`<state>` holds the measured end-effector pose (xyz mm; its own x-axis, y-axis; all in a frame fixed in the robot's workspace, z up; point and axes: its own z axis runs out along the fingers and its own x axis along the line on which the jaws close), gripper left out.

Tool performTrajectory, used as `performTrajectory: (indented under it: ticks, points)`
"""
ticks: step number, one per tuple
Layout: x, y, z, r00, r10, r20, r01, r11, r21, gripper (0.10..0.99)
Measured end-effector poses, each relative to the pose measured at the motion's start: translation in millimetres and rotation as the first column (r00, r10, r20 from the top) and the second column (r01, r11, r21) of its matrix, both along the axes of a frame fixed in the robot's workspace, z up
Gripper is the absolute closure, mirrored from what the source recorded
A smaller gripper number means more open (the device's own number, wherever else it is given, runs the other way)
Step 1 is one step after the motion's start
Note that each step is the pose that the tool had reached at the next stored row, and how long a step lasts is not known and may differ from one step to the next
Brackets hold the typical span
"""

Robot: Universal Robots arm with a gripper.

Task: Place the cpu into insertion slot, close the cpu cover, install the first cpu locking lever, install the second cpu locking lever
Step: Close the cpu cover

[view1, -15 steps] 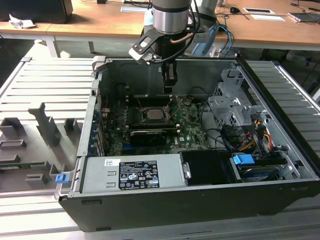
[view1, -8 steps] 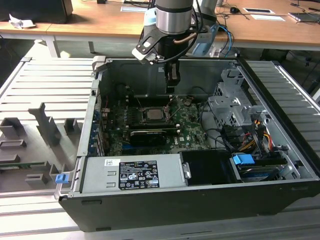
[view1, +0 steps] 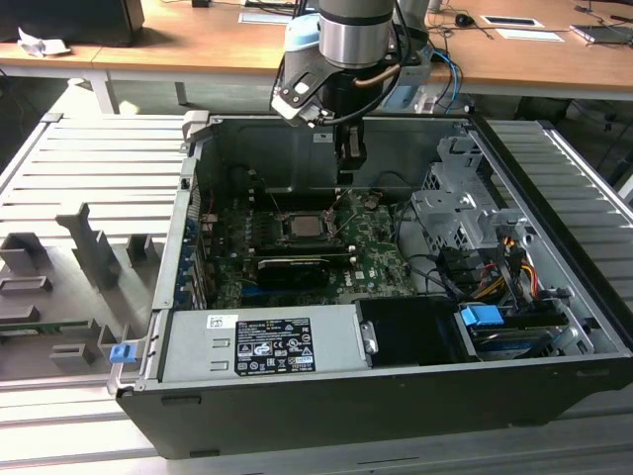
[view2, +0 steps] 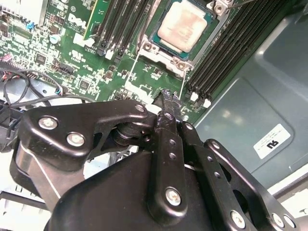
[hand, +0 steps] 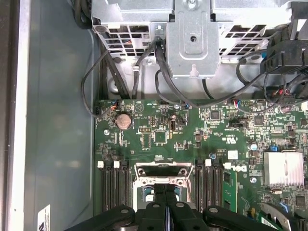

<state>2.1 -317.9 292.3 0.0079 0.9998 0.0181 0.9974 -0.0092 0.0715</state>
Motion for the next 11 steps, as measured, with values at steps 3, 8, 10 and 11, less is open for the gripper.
performTrajectory:
  ticks: [3,8,10,11]
  points:
    - [1.9,0.0,0.0,1.0000,0.000,0.0000,0.000,1.0000,0.000,0.980]
    - [5.8,0.0,0.0,1.0000,0.000,-0.0001,0.000,1.0000,0.000,0.980]
    - [7.9,0.0,0.0,1.0000,0.000,-0.0001,0.000,1.0000,0.000,0.980]
    - [8.4,0.0,0.0,1.0000,0.000,-0.0002,0.000,1.0000,0.000,0.980]
